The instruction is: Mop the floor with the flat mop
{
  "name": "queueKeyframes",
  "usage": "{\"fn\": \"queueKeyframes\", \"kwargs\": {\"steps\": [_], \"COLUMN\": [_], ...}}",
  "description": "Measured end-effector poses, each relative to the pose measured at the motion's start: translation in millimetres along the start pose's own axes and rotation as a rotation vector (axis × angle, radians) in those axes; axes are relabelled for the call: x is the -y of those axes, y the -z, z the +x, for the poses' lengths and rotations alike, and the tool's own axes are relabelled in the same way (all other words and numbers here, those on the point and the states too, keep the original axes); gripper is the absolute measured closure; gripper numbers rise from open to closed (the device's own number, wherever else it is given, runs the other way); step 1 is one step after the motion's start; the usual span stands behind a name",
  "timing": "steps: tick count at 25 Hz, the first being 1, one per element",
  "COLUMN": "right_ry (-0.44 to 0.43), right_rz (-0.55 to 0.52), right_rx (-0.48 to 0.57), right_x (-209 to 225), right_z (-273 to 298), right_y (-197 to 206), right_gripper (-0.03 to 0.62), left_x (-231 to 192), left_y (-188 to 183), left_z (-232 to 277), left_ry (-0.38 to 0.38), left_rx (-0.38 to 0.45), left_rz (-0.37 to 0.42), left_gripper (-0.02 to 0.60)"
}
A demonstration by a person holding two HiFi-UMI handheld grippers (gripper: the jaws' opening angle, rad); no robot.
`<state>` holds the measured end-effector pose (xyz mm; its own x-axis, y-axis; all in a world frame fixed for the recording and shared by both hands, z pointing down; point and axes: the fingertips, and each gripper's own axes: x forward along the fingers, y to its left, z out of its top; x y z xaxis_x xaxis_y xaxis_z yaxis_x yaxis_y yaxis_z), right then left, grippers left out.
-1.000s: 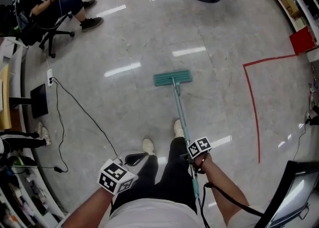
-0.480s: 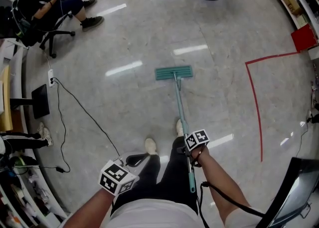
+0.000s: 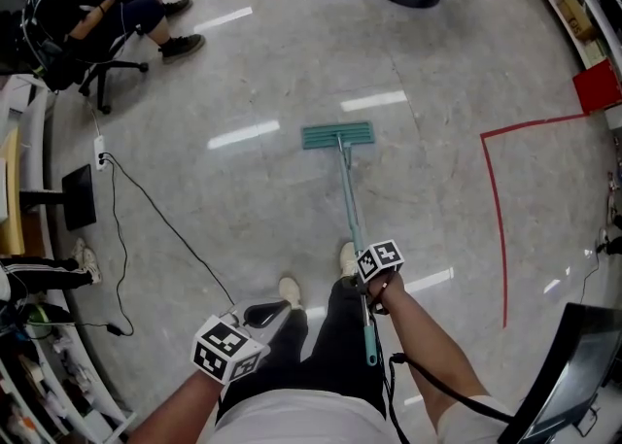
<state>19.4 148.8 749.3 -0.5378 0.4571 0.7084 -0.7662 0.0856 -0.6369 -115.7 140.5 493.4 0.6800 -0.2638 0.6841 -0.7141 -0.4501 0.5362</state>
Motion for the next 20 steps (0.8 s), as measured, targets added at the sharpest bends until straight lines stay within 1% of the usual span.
{"fn": "queueKeyframes", "kwargs": {"steps": [8,12,20], "right_ry": [0.015,0.031,0.036], "right_rz": [-0.022,-0.035,-0.062], "right_rx": [-0.01,-0.02,-0.026], "right_x": [6,9,12], "right_z": [-20,-27,-49], "right_y": [-50,-74,-119], "right_gripper": [0.51,0.51,0.508], "left_x": [-9,-5,-2], "left_y": [-28,-39,-53], "left_z": [19,28,37], "left_ry": [-0.017,-0.012,-0.049], "left_rx": [0.024,0.02,0.041], "left_rz": [-0.032,-0.033,-0.073], "left_gripper": [0.577,0.577,0.577]}}
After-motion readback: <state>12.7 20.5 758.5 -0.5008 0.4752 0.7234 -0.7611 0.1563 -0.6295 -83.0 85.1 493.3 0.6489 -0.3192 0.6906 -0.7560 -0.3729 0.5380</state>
